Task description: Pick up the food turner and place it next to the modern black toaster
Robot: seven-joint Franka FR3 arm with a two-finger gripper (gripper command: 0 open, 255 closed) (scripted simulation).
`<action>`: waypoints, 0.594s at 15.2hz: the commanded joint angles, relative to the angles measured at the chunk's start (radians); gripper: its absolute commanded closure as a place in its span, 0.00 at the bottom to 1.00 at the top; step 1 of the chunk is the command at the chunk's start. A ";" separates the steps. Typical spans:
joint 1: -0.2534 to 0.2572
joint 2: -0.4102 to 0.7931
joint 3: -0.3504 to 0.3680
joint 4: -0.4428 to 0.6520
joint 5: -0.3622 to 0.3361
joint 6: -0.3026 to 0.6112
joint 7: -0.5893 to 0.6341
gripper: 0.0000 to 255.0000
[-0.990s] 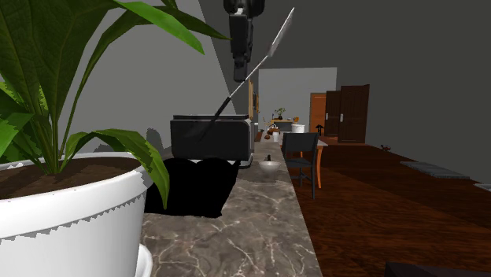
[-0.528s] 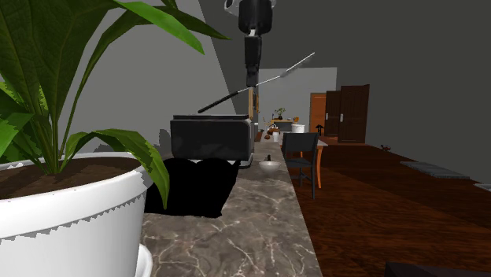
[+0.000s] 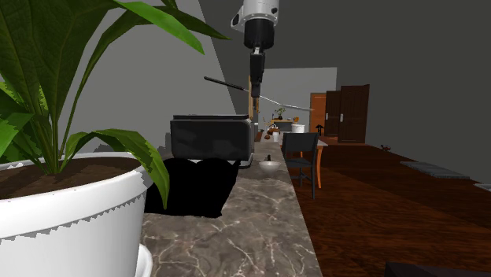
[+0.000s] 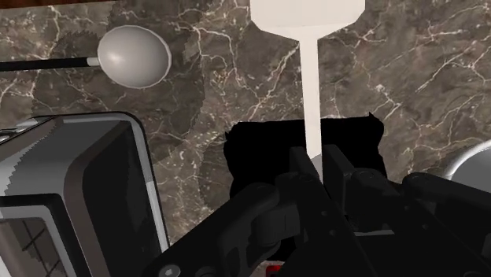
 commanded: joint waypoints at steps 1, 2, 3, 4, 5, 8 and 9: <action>0.002 -0.008 0.000 -0.039 -0.002 0.031 -0.001 1.00; 0.003 -0.012 0.001 -0.057 -0.002 0.046 -0.001 1.00; 0.004 -0.015 0.001 -0.075 -0.003 0.061 -0.001 1.00; 0.005 -0.018 0.001 -0.093 -0.003 0.076 -0.001 1.00; 0.006 -0.020 0.001 -0.110 -0.004 0.091 -0.001 1.00; 0.008 -0.026 0.002 -0.158 -0.005 0.133 -0.002 1.00; 0.008 -0.027 0.002 -0.174 -0.005 0.147 -0.002 1.00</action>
